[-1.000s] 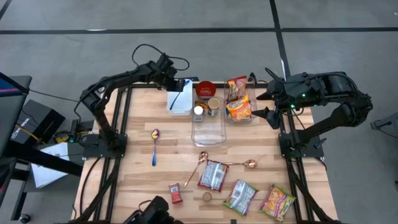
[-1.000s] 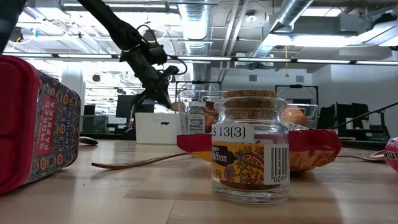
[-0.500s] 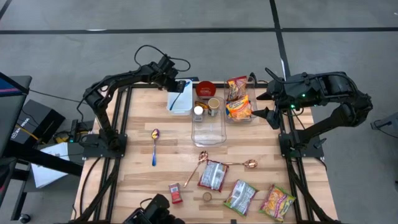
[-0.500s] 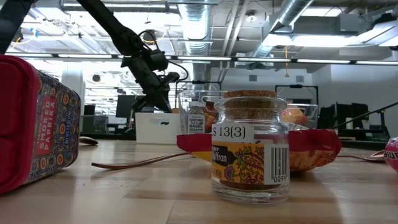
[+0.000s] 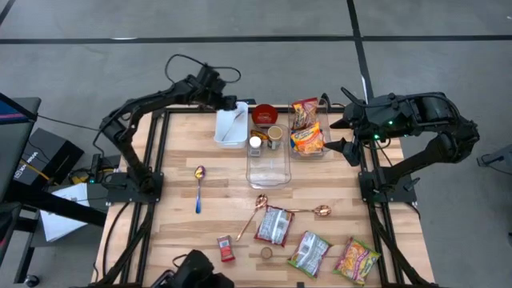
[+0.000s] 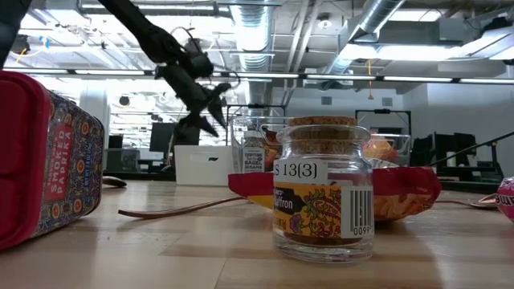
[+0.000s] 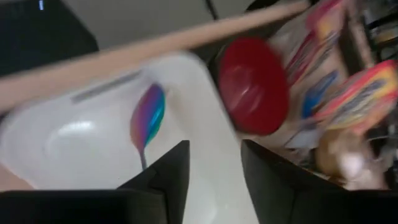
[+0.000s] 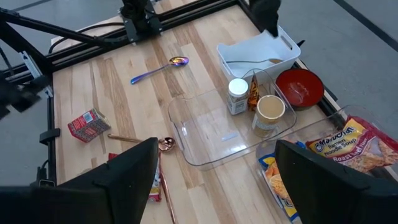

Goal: Pick & Place Food Item
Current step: Put the blue spoon into the white bin

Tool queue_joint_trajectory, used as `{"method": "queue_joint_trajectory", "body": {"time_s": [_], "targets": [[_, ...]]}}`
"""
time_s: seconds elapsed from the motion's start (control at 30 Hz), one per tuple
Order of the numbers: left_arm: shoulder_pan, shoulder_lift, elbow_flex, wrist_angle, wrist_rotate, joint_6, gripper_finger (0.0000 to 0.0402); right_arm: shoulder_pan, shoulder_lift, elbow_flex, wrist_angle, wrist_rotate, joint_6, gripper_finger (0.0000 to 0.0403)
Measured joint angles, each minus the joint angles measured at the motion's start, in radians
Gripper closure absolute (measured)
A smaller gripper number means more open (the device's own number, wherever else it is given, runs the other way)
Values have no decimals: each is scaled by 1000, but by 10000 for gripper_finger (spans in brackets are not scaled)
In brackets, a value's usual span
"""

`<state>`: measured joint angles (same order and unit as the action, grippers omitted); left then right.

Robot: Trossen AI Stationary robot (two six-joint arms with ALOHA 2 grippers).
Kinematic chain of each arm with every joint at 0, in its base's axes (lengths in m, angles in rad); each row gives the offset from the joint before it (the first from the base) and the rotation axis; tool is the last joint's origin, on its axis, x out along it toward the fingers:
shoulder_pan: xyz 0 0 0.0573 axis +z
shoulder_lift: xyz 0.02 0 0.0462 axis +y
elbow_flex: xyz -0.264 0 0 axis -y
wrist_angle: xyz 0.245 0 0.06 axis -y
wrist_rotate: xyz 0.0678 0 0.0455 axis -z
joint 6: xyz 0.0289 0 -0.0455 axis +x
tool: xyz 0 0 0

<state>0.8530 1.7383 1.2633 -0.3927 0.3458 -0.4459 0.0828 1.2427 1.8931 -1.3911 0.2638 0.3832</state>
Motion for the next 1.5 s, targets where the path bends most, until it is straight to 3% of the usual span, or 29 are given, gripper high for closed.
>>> {"method": "queue_joint_trajectory", "body": {"time_s": [0.3, 0.53, 0.67, 0.9, 1.1, 1.3, 1.5], "targets": [[-12, -298, 2, -65, -7, 83, 218, 0, 0, 0, -1, 0, -5, 88], [-129, -463, -2, -427, -193, -6, 227, 0, 1, 0, -1, 0, -8, 88], [-231, -539, -92, -543, -304, -131, 233, 0, 1, 0, -1, 0, -9, 88], [-392, -671, -405, -505, -339, -430, 245, 0, 1, 0, -1, 0, -18, 88], [-559, -720, -637, -324, -312, -695, 261, 0, 1, 0, -1, 0, -17, 88], [-711, -708, -722, -249, -320, -879, 274, 0, 1, 0, -1, 0, -17, 88], [-772, -708, -732, -256, -366, -932, 276, 0, 1, 0, -1, 0, -17, 88]]}}
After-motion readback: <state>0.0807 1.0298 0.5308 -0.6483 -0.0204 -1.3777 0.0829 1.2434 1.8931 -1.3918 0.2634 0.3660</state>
